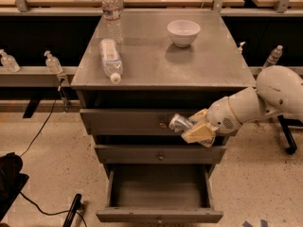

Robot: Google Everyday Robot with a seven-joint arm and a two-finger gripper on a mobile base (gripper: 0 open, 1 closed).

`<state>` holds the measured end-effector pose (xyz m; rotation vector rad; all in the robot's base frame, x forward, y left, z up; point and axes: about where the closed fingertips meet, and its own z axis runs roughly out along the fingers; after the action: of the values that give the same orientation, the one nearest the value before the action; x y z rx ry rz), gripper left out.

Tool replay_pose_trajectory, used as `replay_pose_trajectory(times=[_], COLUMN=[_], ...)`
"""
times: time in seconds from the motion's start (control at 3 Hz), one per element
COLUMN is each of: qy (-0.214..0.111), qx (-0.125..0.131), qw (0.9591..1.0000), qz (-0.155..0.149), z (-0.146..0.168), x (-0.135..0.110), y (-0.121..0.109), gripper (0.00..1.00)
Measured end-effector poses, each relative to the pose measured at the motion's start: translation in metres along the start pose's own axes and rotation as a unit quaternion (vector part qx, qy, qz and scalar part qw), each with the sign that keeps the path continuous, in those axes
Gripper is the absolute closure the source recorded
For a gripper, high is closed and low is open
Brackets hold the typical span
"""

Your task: Place redbull can into bottom drawer

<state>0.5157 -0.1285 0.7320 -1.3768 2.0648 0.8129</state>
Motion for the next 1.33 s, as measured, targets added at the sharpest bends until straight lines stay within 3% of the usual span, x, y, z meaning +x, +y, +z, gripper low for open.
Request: replay_pose_trajectory(times=[0.33,0.67,1.0,1.33], qy=[0.013,0.050,0.099,0.101], qx=[0.012,0.042,0.090,0.131], qw=[0.9998,0.9973,0.9867,0.9794], qz=[0.003,-0.034,-0.093,-0.116], z=[0.004,0.019,0.051,0.056], x=[0.004,0.029,0.084,0.087], y=[-0.002,-0.005,-0.027,-0.047], gripper=[1.00,1.00,1.00,1.00])
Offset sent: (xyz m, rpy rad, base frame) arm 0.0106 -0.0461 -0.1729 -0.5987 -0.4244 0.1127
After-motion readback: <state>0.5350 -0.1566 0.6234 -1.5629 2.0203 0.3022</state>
